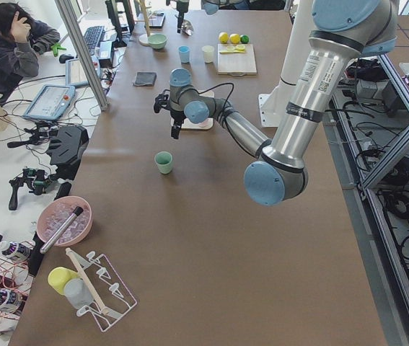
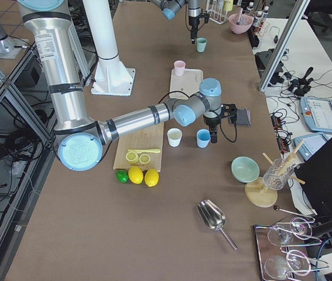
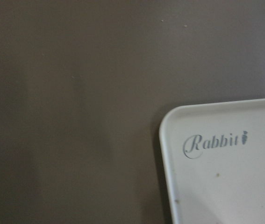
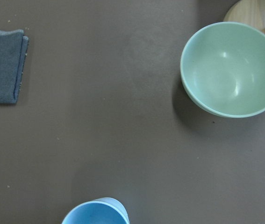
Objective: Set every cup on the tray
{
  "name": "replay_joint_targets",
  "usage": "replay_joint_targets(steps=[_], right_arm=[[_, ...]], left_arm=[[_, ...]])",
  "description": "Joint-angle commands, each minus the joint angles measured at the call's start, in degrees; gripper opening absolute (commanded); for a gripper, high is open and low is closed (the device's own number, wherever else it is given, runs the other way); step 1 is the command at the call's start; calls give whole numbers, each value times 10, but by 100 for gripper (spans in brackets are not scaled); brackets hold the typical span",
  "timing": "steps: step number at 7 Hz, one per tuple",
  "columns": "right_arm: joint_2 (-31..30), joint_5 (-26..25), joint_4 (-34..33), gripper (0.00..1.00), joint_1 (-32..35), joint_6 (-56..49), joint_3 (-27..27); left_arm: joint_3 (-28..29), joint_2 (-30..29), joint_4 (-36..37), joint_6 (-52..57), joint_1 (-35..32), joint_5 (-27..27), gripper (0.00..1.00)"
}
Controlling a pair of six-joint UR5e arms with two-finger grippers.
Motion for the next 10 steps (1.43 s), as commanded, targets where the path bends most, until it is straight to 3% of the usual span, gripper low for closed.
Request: replay_joint_targets(steps=[1,2,4,5,7,8,10], right_arm=[[16,-7,3,94,-42,-1,-27],[16,-10,4,88,-51,-1,-42],[10,-39,4,62,-75,6,-53],[5,-39,4,45,-77,6,-54],[1,-35,4,0,-78,7,-45],[1,-31,3,0,-79,12,-16],[23,-20,1,0,-110,153,29]], left_arm=[[-10,16,-1,21,-14,-4,98],[-10,16,-1,21,-19,-4,98],[-15,16,0,20,-21,-4,98],[-15,16,0,21,-21,-3,98],[-15,16,0,20,-21,-1,98],[-15,16,0,20,-21,-2,98],[-15,16,2,21,-30,-4,98]])
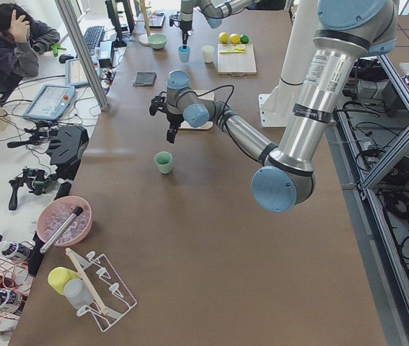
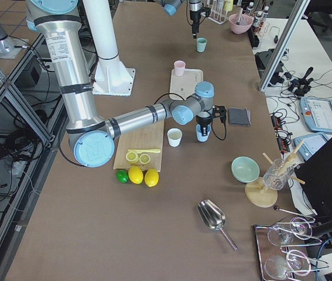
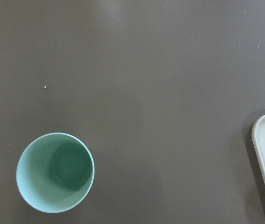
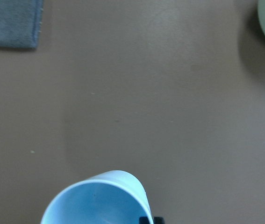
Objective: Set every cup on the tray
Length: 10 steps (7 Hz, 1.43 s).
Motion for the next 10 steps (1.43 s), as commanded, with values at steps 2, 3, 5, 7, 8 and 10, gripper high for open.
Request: replay_joint_targets(steps=[2,3,5,7,8,10], right_arm=[[95,-23,-15,0,-81,232,24],[149,-55,-77,0,-112,268,21],[219,-102,-130,0,-169,336,0],[262,-130,-126,0,-194,347,-51],[262,-130,-126,47,-195,342,-54],[262,-130,-127,100,-195,337,-45]], left_arm=[[2,1,1,1,-10,-1,98],[4,1,1,1,-13,0,98],[9,1,1,1,-19,0,98],[11,1,1,1,-19,0,98],[15,1,0,2,-19,1,98],[15,0,0,2,-19,1,98]])
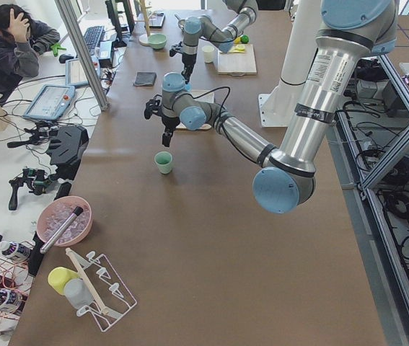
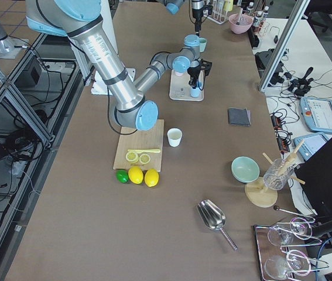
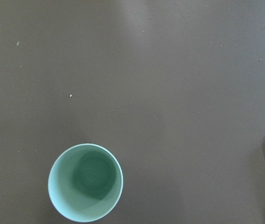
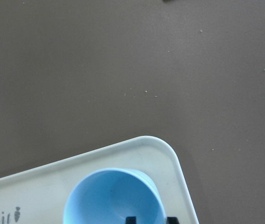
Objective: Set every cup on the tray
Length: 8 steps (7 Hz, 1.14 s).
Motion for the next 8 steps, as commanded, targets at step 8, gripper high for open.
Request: replay_joint_targets(steps=[8], right_arm=[[-197,90,-196,100,153,-263,295]], left_arm=[[194,-21,-122,100,-26,3,98]])
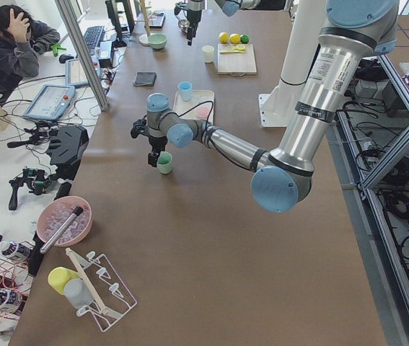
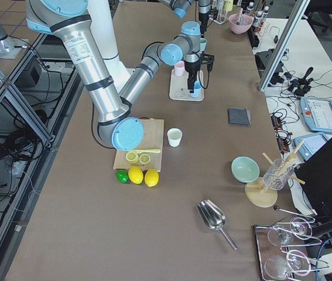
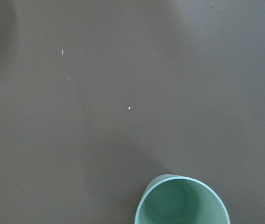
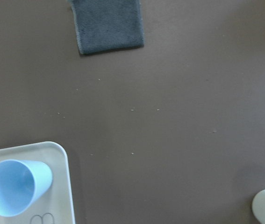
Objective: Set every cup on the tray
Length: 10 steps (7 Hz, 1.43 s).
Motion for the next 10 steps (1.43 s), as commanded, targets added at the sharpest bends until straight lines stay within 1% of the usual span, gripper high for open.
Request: replay_joint_targets(steps=[1,2,3,4,5,6,7,8,9,10], right_arm=[[-49,32,1,100,37,-71,27],[-61,38,1,100,50,-97,28],[-74,44,1,100,65,-126,29],[-86,53,2,100,75,-148,29],[-96,57,8,100,82,-166,29],[-119,65,31,100,91,-179,27],[-151,81,65,100,105,-201,24],[-184,99,88,100,126,-234,20],[-208,104,89,100,148,-276,17],[-226,111,89,100,170,-324,9]], left_arm=[[56,-7,-64,-2,8,1,98],[58,-5,-65,-2,20,2,97],[56,-5,-65,-1,36,2,41],[52,-3,-66,-2,48,2,0],[38,0,-65,-4,48,2,0],[12,-4,-54,-6,47,-2,0],[-11,-20,-8,-7,46,-4,0],[-43,-51,76,-8,46,-5,0],[-60,-76,109,-55,51,-5,0],[-54,-108,109,-110,84,-3,0]])
